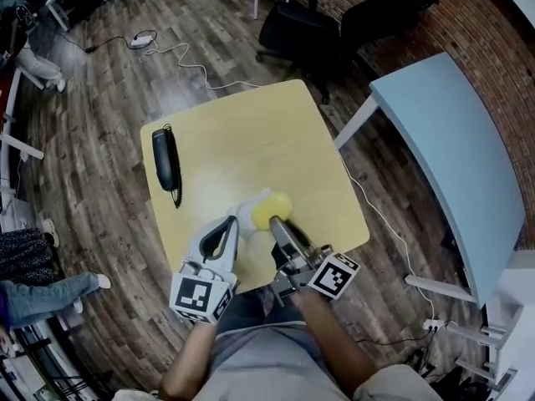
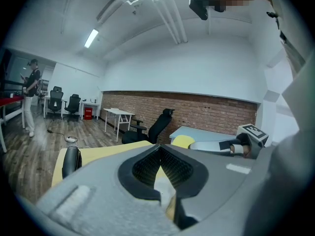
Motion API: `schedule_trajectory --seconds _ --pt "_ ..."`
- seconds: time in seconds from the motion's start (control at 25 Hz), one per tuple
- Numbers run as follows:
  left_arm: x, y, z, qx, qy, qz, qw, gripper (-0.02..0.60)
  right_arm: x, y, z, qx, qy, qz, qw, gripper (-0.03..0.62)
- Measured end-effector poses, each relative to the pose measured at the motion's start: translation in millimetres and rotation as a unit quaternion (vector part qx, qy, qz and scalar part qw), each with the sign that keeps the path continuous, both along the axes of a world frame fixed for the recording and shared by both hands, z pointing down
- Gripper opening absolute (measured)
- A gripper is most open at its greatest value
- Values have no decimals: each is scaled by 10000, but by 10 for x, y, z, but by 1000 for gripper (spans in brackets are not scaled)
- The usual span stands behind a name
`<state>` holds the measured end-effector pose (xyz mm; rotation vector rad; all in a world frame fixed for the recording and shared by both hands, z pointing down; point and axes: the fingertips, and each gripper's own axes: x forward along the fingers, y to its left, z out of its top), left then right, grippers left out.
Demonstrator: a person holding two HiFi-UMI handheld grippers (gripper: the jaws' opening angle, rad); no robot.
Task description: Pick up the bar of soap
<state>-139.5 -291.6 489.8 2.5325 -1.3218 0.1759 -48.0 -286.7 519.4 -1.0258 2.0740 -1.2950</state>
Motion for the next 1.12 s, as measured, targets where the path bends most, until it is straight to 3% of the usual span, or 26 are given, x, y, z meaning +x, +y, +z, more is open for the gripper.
schedule_trajectory --seconds 0.6,1.12 --pt "157 -98 -310 262 118 19 9996 5 125 -71 -760 737 551 -287 9953 92" --pt "250 -216 -687 649 216 -6 9977 5 203 -158 -1247 1468 1431 -255 9784 92"
